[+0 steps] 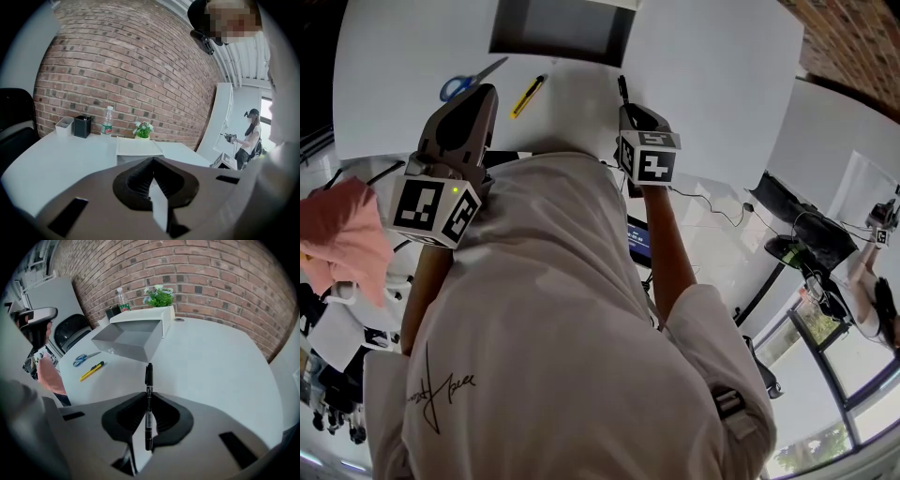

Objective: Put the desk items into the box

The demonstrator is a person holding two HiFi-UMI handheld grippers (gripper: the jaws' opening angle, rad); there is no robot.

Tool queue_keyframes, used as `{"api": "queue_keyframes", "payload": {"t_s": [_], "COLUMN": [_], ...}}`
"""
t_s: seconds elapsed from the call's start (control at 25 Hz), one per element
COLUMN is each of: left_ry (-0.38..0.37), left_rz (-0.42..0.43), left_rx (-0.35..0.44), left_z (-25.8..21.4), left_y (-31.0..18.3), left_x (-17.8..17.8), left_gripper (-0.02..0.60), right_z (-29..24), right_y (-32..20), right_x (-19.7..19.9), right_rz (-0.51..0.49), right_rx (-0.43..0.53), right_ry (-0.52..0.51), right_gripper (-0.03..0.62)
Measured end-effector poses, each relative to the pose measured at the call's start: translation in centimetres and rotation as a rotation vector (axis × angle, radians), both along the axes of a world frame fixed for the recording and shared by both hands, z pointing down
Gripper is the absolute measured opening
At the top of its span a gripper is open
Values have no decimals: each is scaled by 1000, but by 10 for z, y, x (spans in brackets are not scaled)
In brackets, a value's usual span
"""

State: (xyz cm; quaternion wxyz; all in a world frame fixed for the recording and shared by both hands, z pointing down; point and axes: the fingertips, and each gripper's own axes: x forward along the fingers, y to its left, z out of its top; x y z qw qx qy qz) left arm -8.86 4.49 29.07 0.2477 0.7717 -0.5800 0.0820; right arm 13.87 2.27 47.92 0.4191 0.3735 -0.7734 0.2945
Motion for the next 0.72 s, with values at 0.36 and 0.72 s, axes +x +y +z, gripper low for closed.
{"api": "queue_keyframes", "payload": {"t_s": [0.36,0.72], "left_ry": [11,17], "left_rz": [-6,0], "left_rx": [5,0], "left_z": [-1,2], "left_y": [4,2], "left_x": [-2,0], "left_gripper": [6,6], "right_z": [-14,-23], "right_y": [-2,-11], "right_x": [-4,0], "right_rz": [-8,2], "right_rx": [23,42], "right_ry": [-18,-31], "right_gripper": [60,58]}}
